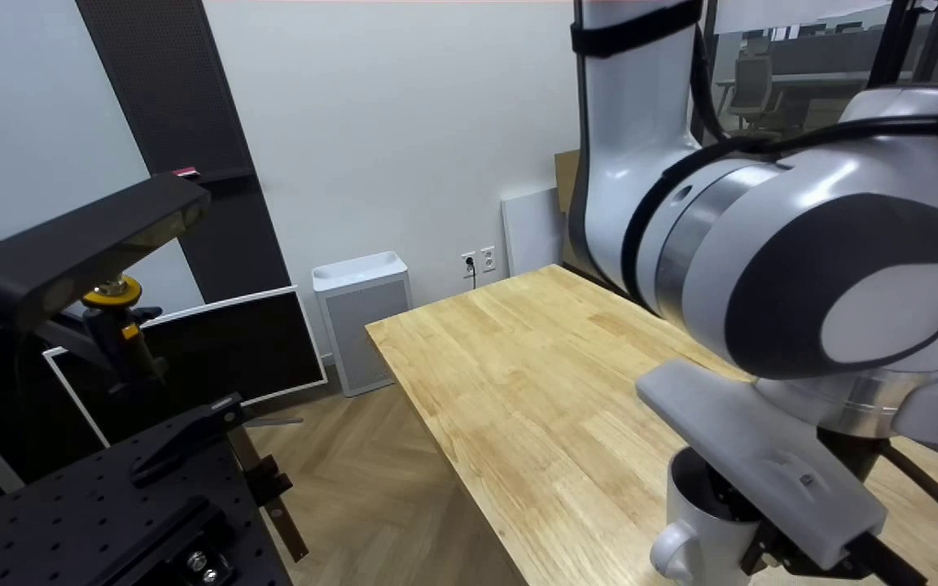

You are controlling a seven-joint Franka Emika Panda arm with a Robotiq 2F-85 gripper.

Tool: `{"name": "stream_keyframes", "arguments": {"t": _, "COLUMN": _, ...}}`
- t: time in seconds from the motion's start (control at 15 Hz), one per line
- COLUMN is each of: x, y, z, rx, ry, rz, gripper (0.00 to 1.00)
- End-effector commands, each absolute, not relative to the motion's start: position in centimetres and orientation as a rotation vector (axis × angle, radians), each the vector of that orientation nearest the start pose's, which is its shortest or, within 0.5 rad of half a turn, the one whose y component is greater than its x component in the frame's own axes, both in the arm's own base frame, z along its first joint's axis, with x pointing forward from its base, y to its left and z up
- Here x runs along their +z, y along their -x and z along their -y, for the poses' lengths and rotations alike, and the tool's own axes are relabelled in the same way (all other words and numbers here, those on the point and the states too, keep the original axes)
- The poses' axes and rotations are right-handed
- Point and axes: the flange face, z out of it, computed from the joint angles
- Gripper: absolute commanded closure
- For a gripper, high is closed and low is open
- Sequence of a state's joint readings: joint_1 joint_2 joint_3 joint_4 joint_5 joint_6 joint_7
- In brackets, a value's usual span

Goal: Move the white mug backwards

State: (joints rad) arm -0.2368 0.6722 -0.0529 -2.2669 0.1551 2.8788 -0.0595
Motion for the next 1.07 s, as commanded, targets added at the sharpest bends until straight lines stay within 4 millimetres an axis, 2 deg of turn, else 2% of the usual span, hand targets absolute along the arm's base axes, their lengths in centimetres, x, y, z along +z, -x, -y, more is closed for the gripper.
{"name": "stream_keyframes", "arguments": {"t": 0.0, "x": 9.2, "y": -48.7, "z": 15.2, "rx": 0.064, "ry": 3.083, "rz": -0.584, "gripper": 0.98}}
{"name": "stream_keyframes", "arguments": {"t": 0.27, "x": 11.5, "y": -49.3, "z": 14.8, "rx": 0.042, "ry": 3.086, "rz": -0.559, "gripper": 0.98}}
{"name": "stream_keyframes", "arguments": {"t": 0.47, "x": 12.4, "y": -50.1, "z": 14.8, "rx": 0.046, "ry": 3.081, "rz": -0.549, "gripper": 0.98}}
{"name": "stream_keyframes", "arguments": {"t": 1.0, "x": 13.2, "y": -52.9, "z": 15.3, "rx": 0.065, "ry": 3.072, "rz": -0.544, "gripper": 0.98}}
